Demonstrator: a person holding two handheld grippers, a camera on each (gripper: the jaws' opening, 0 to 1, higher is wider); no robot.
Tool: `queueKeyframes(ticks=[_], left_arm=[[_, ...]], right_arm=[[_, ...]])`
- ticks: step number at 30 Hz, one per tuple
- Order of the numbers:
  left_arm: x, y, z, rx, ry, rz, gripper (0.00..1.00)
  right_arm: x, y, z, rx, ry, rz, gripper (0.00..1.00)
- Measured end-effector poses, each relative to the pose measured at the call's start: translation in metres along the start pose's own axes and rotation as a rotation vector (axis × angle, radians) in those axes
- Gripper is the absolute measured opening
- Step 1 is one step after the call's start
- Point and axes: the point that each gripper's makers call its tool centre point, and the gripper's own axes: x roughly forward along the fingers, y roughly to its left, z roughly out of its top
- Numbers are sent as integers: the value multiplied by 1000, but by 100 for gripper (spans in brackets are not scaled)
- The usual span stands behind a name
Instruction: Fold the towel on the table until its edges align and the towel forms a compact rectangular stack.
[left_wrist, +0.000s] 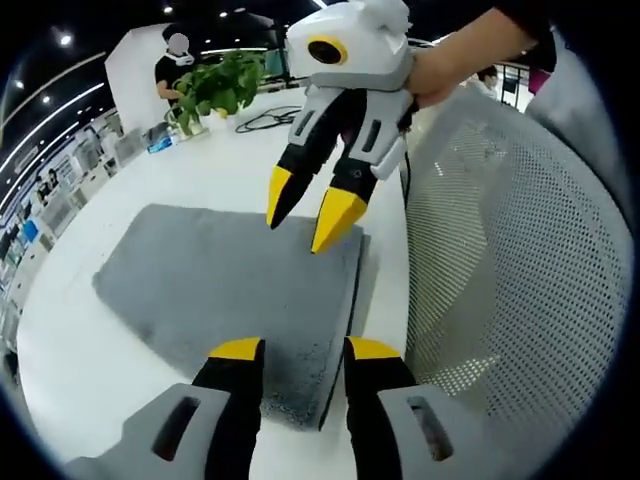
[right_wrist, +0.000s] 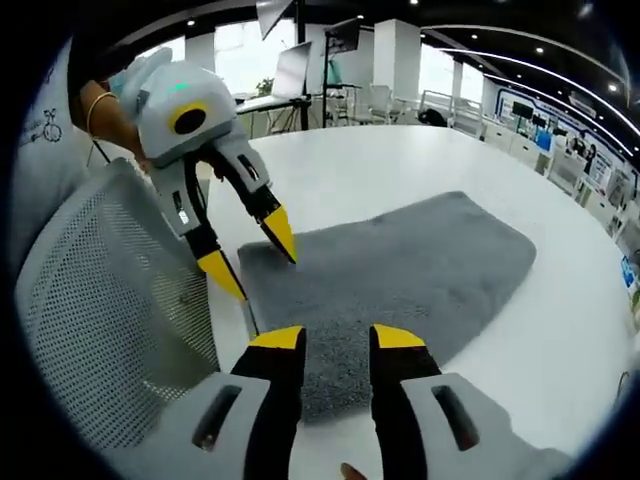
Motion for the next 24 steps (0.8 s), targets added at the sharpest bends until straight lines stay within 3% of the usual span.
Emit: queueKeyframes(ticks=[3,6,12,19,24], left_arm=[[6,-2,-8,10,27,-6,31],[10,-2,-12,21,36,-11,31],[15,-1,-14,30,64,-9,30],[14,0,-14,15,64,-26,30],[17,3,-13,21,94,-35,26]], right_arm=[[2,13,-3,27,4,25,23],[3,23,-14,-41,58,44,22],[4,30,-25,-70,90,45,20],[8,37,-36,-146,145,67,26],[11,30,-38,-234,195,46,20]])
